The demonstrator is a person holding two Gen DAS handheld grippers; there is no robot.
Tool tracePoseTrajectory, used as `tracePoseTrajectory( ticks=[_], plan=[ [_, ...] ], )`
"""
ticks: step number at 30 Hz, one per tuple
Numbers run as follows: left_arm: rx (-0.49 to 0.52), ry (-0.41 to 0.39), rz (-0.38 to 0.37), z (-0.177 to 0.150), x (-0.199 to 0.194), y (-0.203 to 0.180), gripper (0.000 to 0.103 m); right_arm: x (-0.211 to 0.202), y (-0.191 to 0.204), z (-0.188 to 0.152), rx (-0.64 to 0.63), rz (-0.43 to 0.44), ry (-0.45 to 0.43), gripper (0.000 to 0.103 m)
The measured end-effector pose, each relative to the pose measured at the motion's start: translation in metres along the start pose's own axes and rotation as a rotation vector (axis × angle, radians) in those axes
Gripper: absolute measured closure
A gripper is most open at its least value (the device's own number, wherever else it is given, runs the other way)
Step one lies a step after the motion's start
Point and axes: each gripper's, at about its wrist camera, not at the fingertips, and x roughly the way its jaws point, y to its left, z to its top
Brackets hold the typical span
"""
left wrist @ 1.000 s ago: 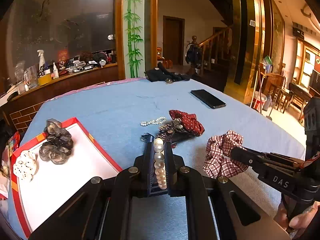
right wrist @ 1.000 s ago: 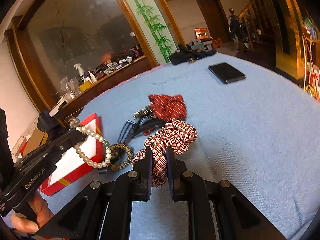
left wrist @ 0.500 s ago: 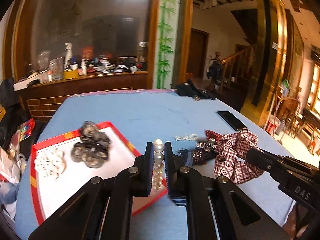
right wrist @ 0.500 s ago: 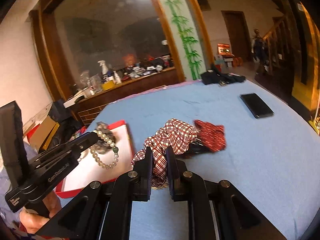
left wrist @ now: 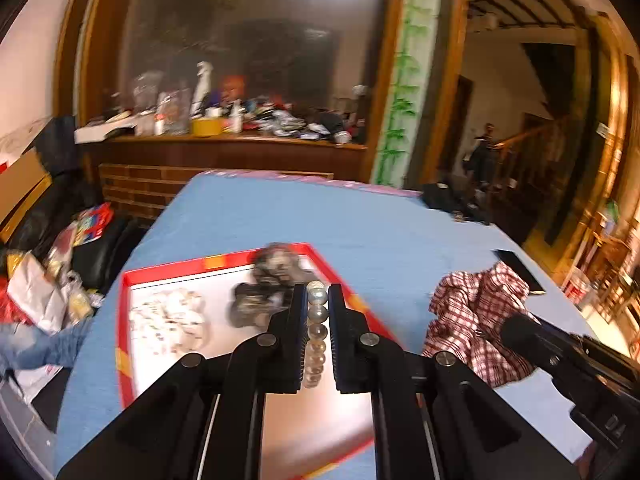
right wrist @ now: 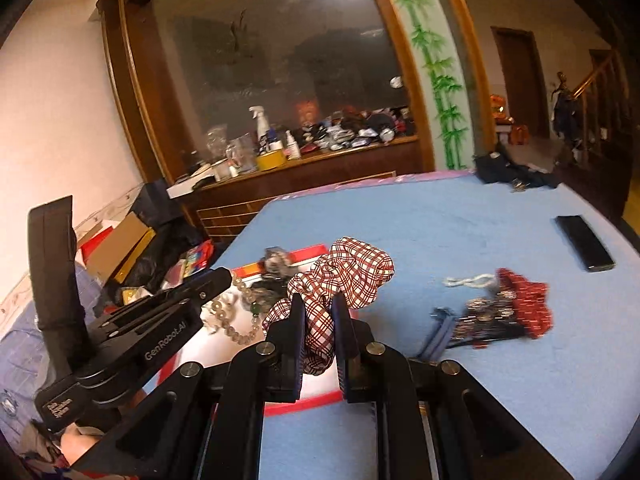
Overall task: Organize jewelry
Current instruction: 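Lower both held items into the box and open both tools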
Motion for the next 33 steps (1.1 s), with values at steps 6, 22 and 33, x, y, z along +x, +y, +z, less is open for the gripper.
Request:
tracePoseTrajectory(
  ticks=[6,22,33],
  plan=[
    [-0.096,0.083,0.091,-0.002,0.026,0.044,0.094,0.042,0.022,0.000,-0.005,0.042,0.061,0.088],
    [-0.164,0.223,0.186,-0.014,0.069,0.073,0.094,0.138,0.022,-0.026,0.013,0.007,0.259,0.088],
    [-0.145,0.278,0.210,-0.022,0.083,0.068,0.094,0.156,0.012,-0.037,0.025,-0.041,0.313,0.088]
  ],
)
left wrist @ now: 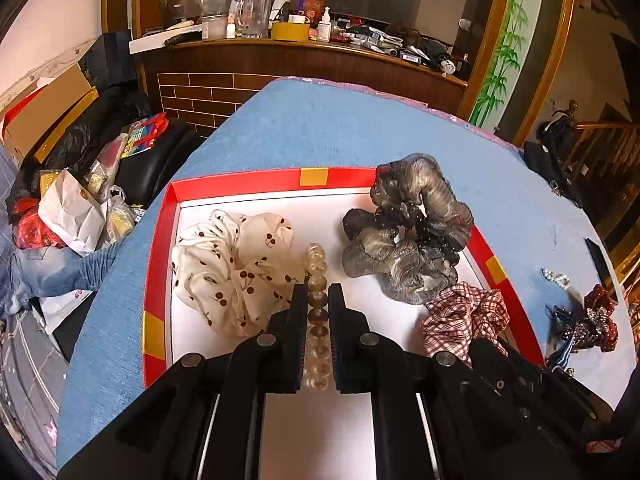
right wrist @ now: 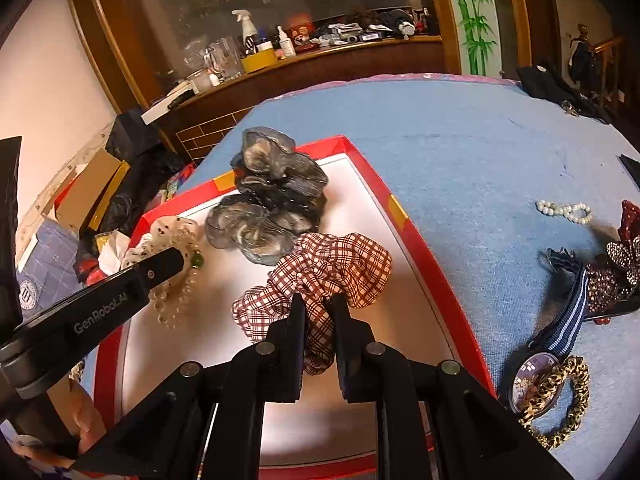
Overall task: Organize jewelry
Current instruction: 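Lower both held items into the box and open both tools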
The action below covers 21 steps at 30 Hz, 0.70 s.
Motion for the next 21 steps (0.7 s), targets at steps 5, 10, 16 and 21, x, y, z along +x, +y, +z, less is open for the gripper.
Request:
tracePoseTrajectory(
  ticks=[5,10,16,21],
  plan=[
    [0.017,-0.001,0.011,-0.002,0.002,-0.006,0.094,0.001,-0.009,-0.002,0.024,0.020,0.006,0.086],
    [0.040,-0.010,0.020,-0.003,0.001,-0.011,0.094,-0.004,-0.011,-0.002,0.015,0.037,-0.007,0.082],
    [0.057,-0.017,0.032,-0.004,0.002,-0.015,0.093,-0.012,-0.011,-0.003,0.006,0.058,-0.028,0.069],
    [0.061,-0.027,0.045,-0.004,0.001,-0.016,0.077,-0.017,-0.009,-0.002,0.003,0.064,-0.042,0.063]
  ],
)
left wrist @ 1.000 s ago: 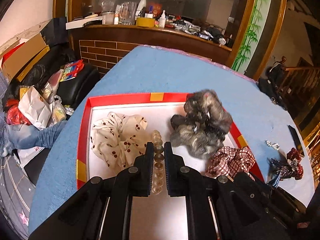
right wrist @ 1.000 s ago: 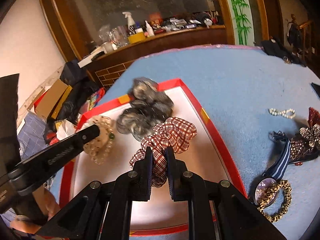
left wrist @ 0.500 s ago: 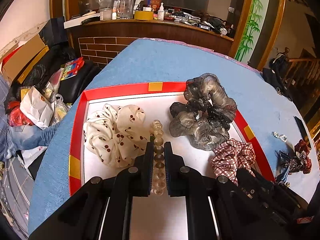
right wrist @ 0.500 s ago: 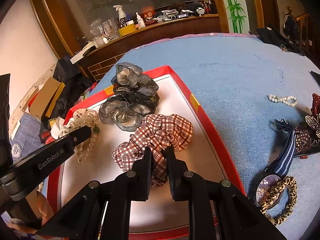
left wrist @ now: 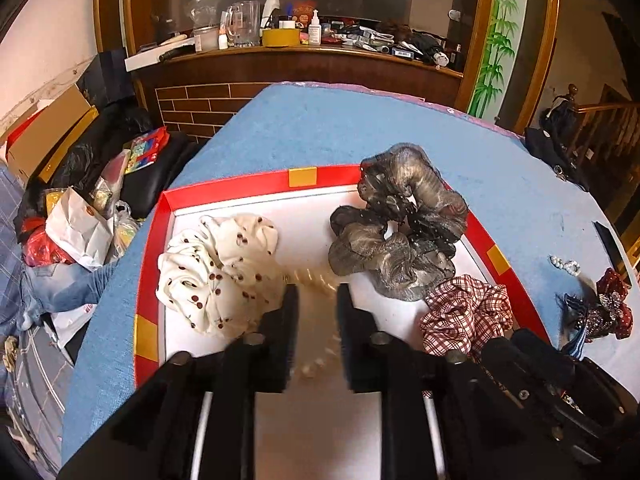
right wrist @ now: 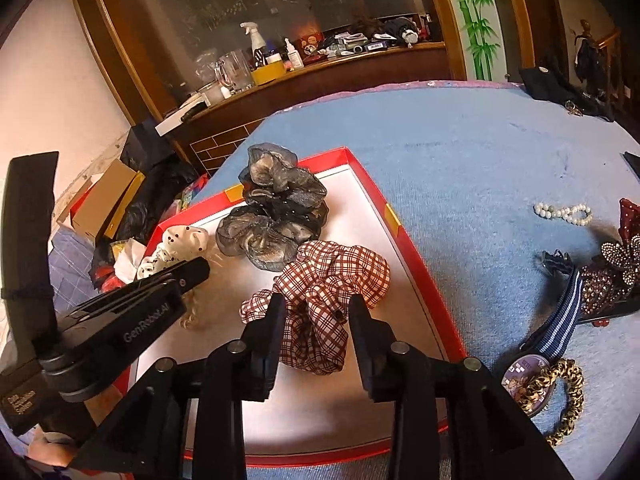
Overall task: Organize jewelry
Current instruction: 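Lower both held items into the box and open both tools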
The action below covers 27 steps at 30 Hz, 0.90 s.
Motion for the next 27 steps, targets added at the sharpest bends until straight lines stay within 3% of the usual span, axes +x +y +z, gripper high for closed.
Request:
tracePoseTrajectory(
  ticks=[2,7,9,27],
  plan=[
    [0.000,-0.010,0.002,0.000,-0.002,0.000,0.070,-0.002,0.000,0.000,0.002,-0.003,-0.010,0.061],
    [0.009,-0.027,-0.002,0.000,-0.006,-0.001,0.068,-0.008,-0.002,0.001,0.012,-0.004,-0.033,0.060],
    [0.009,-0.039,-0.003,0.001,-0.008,-0.001,0.060,-0.008,-0.004,0.001,0.015,-0.005,-0.036,0.060],
    [0.015,-0.117,0.018,0.002,-0.025,-0.006,0.046,-0.014,-0.005,0.000,0.017,-0.007,-0.055,0.059]
  ],
)
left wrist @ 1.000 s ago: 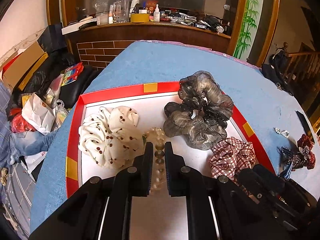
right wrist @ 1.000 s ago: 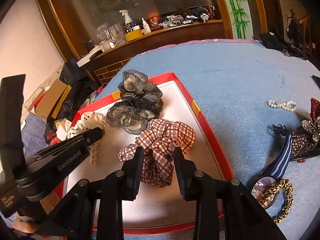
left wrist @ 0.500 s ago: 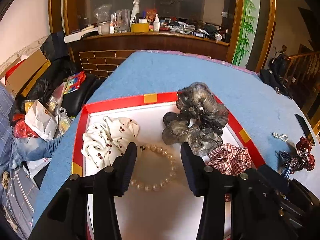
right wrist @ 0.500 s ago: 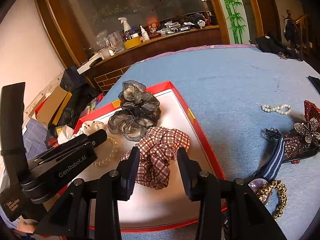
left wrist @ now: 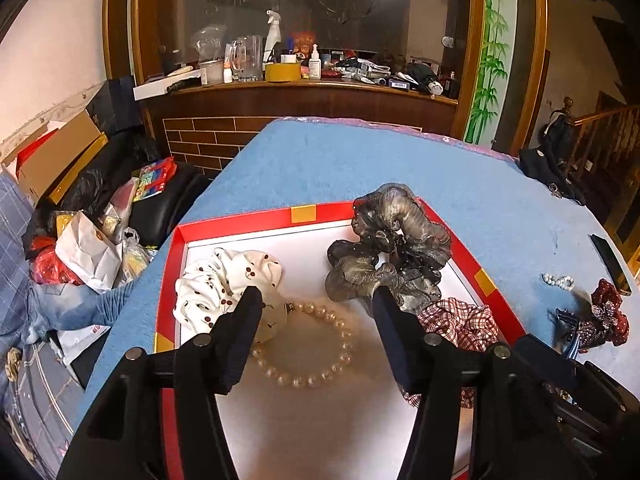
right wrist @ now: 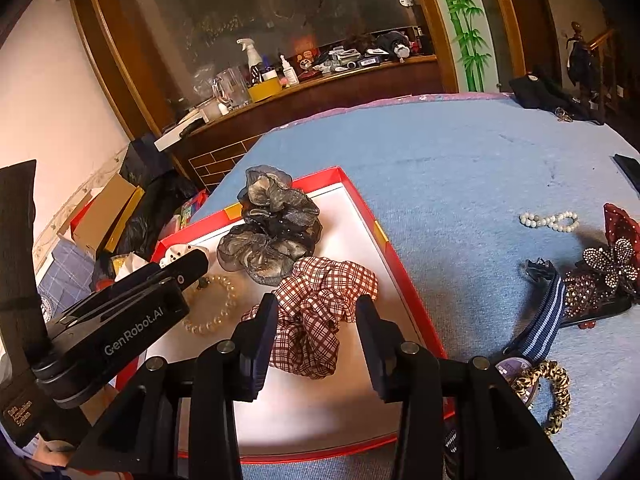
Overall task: Organize jewelry
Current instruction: 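Lower both held items into the box and open both tools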
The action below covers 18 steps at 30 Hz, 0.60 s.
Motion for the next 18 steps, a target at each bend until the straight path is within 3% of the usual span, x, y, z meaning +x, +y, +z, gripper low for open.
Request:
tracePoseTrajectory(
  ticks=[18],
  plan=[
    [0.037,-0.066,-0.001,0.000,-0.014,-0.012,0.044,-0.024,-0.018,0.009,0.050,-0.003,-0.073,0.055]
  ],
)
